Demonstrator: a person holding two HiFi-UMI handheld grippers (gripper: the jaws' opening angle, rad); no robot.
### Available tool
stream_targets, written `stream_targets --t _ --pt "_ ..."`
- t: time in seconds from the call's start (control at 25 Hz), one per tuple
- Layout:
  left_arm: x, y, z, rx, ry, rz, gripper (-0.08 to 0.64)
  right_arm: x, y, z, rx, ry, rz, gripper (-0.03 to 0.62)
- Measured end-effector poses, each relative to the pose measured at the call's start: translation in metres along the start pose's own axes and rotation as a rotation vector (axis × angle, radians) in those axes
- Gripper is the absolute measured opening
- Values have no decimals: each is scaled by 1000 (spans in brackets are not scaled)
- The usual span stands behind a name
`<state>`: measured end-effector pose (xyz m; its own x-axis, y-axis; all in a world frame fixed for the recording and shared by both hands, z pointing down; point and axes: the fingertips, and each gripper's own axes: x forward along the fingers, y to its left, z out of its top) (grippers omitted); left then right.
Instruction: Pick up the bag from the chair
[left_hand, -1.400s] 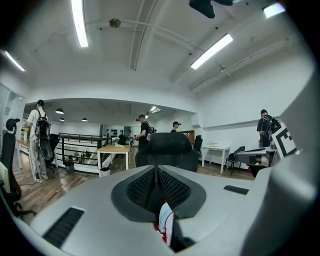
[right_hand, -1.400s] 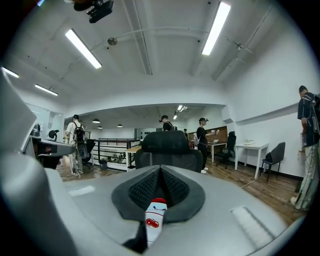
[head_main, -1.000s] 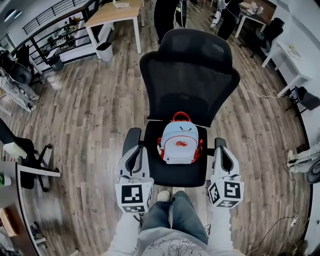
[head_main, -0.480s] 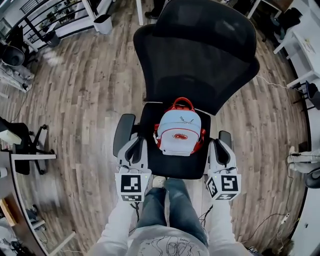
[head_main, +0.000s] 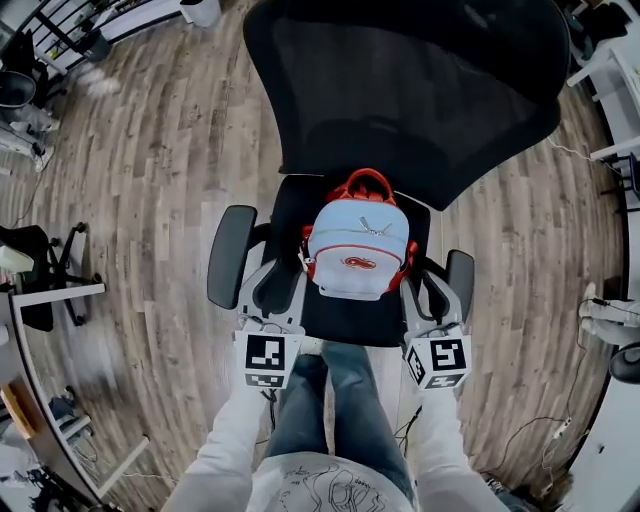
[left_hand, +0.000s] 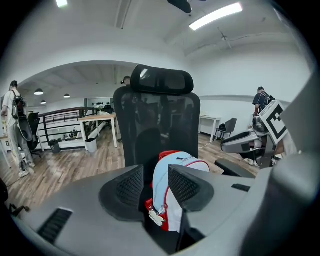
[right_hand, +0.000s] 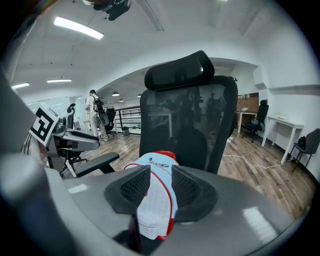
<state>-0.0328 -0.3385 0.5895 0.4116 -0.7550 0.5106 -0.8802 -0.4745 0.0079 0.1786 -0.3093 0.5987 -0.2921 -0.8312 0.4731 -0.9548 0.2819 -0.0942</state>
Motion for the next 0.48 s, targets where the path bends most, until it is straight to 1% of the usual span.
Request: stream_targets --t 0.12,0.28,0.4,0.48 --pt "21 -4 -22 8 39 -24 155 19 -5 -24 0 39 32 145" --pt "46 -10 -48 28 76 -62 170 40 -11 -51 4 78 61 146" --pt "60 -13 -65 31 100 -90 172 51 -15 -66 2 101 65 146" --pt "69 -15 -74 47 115 -103 173 58 -18 -72 -8 112 66 146"
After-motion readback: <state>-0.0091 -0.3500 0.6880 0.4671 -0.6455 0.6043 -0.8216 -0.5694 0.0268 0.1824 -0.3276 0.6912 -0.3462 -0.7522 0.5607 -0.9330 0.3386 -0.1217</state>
